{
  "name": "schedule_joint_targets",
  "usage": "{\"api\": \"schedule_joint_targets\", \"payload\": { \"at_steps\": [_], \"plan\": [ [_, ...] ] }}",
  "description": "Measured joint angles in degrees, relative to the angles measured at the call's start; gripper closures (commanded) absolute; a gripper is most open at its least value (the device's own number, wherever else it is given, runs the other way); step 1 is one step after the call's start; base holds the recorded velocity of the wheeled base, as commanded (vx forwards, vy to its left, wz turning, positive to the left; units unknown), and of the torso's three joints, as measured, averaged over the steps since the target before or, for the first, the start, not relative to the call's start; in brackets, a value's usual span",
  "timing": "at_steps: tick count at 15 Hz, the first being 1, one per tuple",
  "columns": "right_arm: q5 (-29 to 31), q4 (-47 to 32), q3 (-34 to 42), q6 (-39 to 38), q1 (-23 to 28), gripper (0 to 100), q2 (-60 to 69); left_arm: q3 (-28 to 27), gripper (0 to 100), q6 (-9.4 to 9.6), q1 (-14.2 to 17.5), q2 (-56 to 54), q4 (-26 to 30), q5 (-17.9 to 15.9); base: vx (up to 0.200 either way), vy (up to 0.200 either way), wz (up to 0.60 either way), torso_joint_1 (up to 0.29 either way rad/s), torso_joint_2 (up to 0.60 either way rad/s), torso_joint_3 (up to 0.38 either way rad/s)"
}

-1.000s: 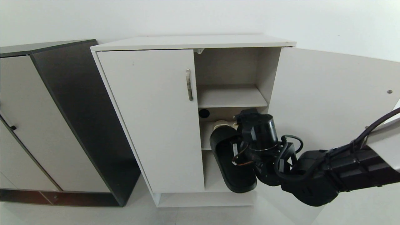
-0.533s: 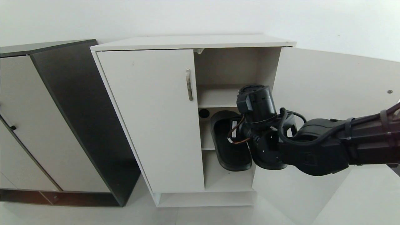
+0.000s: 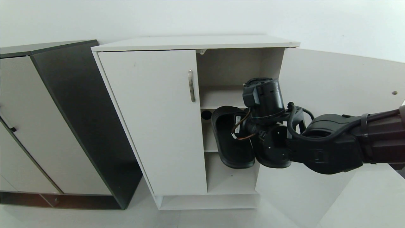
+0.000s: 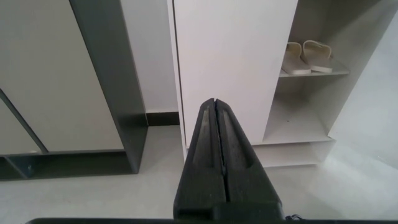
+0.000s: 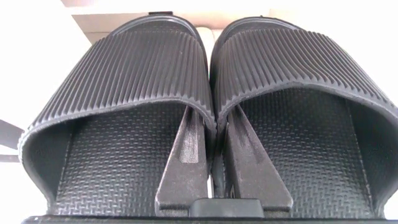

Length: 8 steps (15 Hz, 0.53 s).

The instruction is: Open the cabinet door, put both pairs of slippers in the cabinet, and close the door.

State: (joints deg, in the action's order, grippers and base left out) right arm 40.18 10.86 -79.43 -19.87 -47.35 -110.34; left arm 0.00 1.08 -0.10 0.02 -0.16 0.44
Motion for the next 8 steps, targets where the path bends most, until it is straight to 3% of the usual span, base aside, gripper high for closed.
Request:
{"api": "schedule_joint_targets", "payload": {
  "at_steps": [8],
  "plan": [
    [0.1, 0.1, -0.2, 0.1, 0.0, 100, 0.3, 0.0, 100, 0.04, 0.0, 0.0, 0.0, 0.0, 0.200, 0.000, 0.00, -0.002, 0.00, 0.006]
  ]
}}
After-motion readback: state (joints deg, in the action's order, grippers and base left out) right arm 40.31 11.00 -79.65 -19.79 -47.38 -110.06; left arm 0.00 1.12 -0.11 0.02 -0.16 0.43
